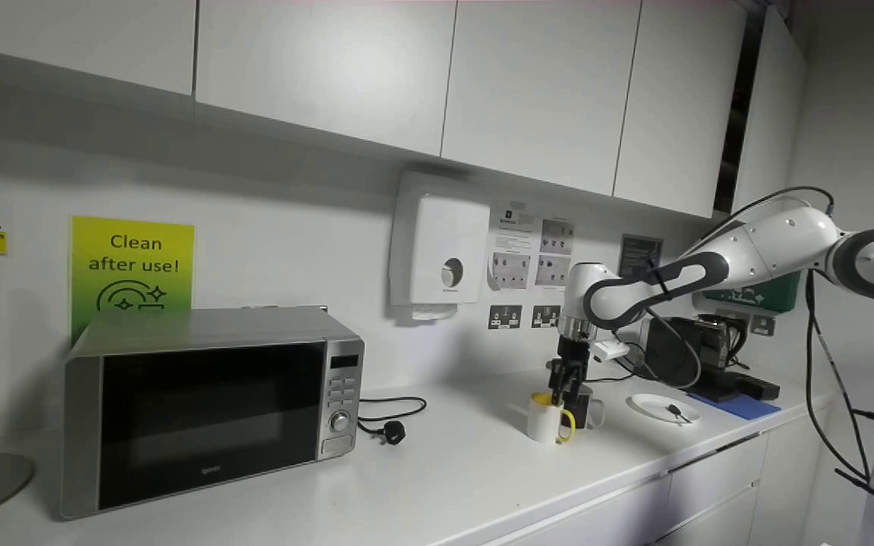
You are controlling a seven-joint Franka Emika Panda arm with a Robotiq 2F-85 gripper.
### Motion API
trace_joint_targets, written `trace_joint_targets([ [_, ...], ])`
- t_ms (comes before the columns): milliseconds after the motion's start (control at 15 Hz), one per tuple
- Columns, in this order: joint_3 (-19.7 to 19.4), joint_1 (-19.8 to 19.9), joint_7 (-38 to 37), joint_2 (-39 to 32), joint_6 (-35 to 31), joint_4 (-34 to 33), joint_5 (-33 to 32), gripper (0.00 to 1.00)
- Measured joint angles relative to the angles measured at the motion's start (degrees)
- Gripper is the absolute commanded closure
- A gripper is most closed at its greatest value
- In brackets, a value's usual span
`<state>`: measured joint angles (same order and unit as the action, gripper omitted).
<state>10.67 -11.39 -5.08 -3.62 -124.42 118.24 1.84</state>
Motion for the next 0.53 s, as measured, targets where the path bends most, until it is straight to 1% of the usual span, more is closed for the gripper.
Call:
trace_joint_targets([
  [533,-0.63,0.46,-0.96,4.81,0.12,0.6,0.84,0.0],
])
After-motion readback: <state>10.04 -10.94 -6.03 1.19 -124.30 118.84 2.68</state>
